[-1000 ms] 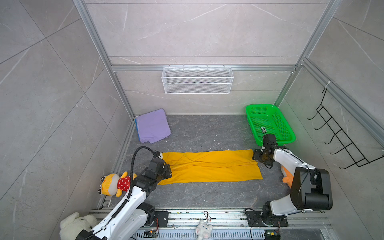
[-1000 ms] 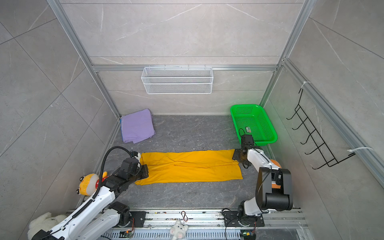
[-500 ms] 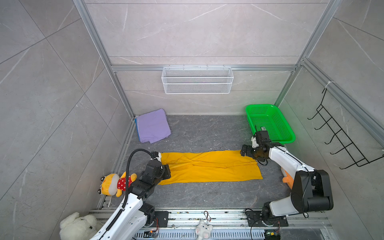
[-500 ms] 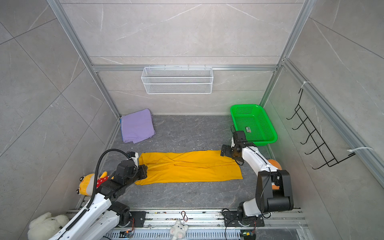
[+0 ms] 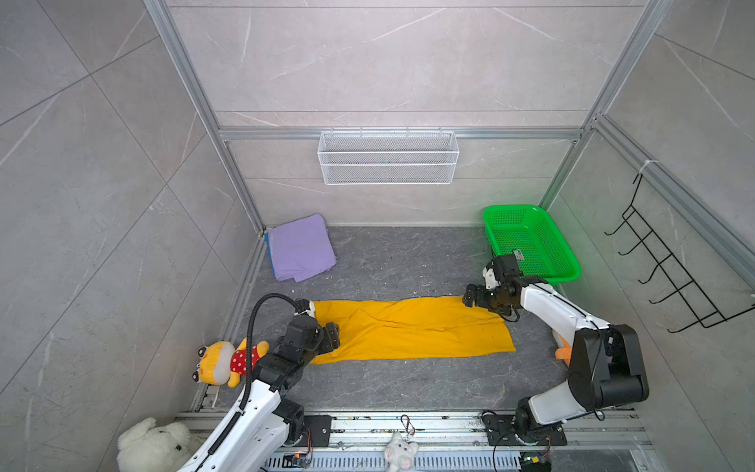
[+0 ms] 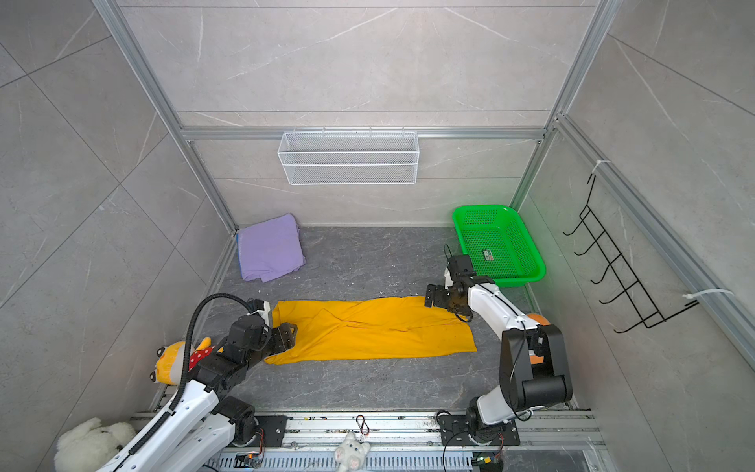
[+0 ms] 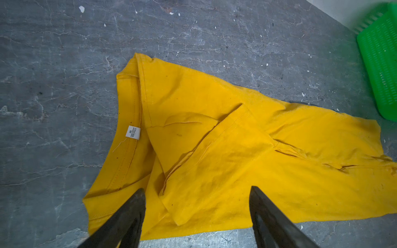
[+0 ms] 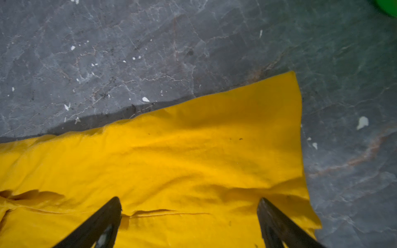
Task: Fold and stack t-shirts
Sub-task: Fold the T-shirt at the center of the table, then rotate the T-shirt at the center of the table.
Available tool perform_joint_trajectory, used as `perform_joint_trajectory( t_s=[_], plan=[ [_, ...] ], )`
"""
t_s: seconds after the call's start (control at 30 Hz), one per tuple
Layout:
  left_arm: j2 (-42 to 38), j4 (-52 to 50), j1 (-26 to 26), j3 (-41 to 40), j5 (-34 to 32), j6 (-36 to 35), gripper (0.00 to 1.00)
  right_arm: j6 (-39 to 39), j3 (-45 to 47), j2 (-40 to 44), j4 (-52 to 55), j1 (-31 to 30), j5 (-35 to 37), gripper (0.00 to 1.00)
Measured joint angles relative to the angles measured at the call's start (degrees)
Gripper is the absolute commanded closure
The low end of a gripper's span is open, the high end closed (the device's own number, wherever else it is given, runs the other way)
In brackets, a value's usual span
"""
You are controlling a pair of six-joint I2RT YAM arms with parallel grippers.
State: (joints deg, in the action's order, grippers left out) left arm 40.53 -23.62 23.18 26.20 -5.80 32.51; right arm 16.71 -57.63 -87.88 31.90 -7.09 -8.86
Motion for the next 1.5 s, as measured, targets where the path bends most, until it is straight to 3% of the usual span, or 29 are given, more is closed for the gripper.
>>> perform_joint_trajectory(
  t_s=[0.13,0.3,0.5,0.67,1.1,1.3,1.5],
  plan=[
    [8.24,5.84,0.00,2.34,4.31,0.39,0.22,0.48,-0.26,-2.43,-0.22,-0.90,-0.81,0.01],
    [22.69,15.04,0.02,2.91,9.01,3.48,0.21,3.85,1.57,-5.46,-0.02,-1.75,4.72,0.01],
    [35.30,18.62,0.04,4.55,8.74,6.95,0.21,6.69,3.39,-5.31,1.90,-5.62,11.65,0.01],
    [43.32,22.93,0.07,9.81,7.28,9.01,0.21,9.11,6.23,-3.82,2.71,-12.02,13.14,0.01],
    [70.07,35.67,5.77,34.51,10.75,9.07,0.20,22.82,15.82,4.22,4.98,-35.23,14.71,0.01],
    [81.74,34.91,6.40,50.69,13.94,7.89,0.20,30.36,15.15,4.15,6.01,-48.00,14.51,0.01],
    [91.89,31.76,6.34,66.49,15.43,6.16,0.20,35.06,8.00,0.13,4.04,-55.63,13.64,0.01]
  ],
)
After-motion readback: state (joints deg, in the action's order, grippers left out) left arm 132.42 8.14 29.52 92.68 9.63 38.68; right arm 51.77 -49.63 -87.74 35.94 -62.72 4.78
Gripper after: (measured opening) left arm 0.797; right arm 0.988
